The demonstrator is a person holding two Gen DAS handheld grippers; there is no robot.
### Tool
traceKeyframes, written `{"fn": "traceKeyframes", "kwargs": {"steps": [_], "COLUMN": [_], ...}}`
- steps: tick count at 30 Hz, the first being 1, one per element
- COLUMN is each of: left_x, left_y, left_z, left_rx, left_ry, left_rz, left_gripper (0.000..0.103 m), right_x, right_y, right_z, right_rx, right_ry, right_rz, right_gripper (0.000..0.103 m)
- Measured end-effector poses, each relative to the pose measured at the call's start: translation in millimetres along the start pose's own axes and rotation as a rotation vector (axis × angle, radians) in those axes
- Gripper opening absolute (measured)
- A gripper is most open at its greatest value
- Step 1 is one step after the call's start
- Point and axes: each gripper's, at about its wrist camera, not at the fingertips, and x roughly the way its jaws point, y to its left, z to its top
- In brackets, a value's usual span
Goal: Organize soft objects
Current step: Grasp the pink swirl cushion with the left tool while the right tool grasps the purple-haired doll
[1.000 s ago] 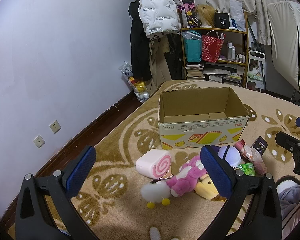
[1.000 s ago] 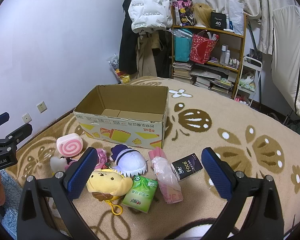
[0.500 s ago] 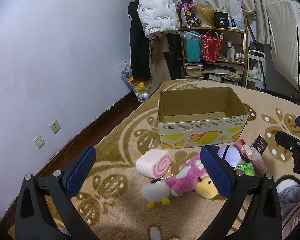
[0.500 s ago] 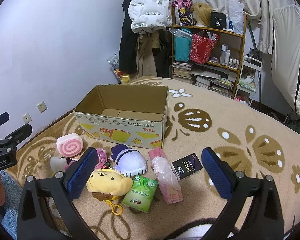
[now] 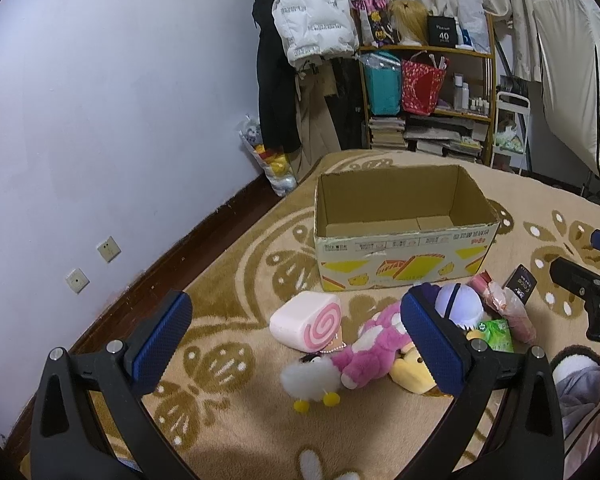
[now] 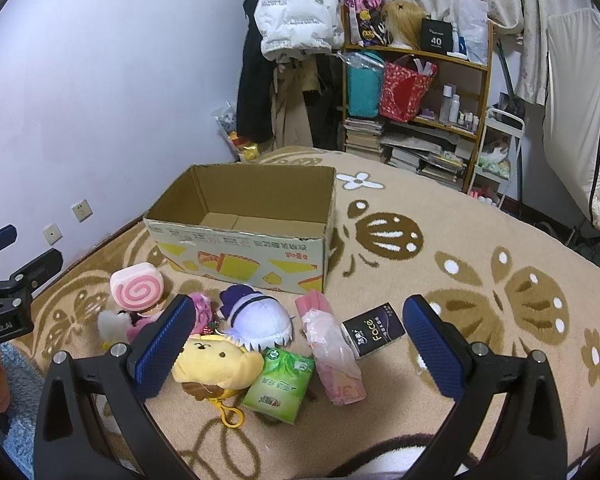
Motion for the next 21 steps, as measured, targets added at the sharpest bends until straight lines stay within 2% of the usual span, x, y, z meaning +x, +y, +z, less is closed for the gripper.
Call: {"fn": "traceKeyframes", "kwargs": {"steps": [8, 13, 21], "left_x": [38.8, 65.3, 111.7], "left_y": [10.2, 13.9, 14.7], "left_z": [7.0, 12.3, 16.6], "left_rx": [-0.056, -0.073, -0.038], "left_ry": [0.130, 0.193, 0.280], "left_rz": [-0.072, -0.099, -0.065], "left_gripper": [0.103, 0.103, 0.103], "right_x": [30.9, 49.2, 70.0], "right_y": [-16.9, -18.9, -17.5], "right_z": [8.4, 13.6, 20.9], "right_rx": [0.082, 0.080, 0.061], "right_ry": [0.074, 0.107, 0.122], "right_rz": [0.001, -0.008, -0.010], "right_gripper": [0.103, 0.103, 0.103]}}
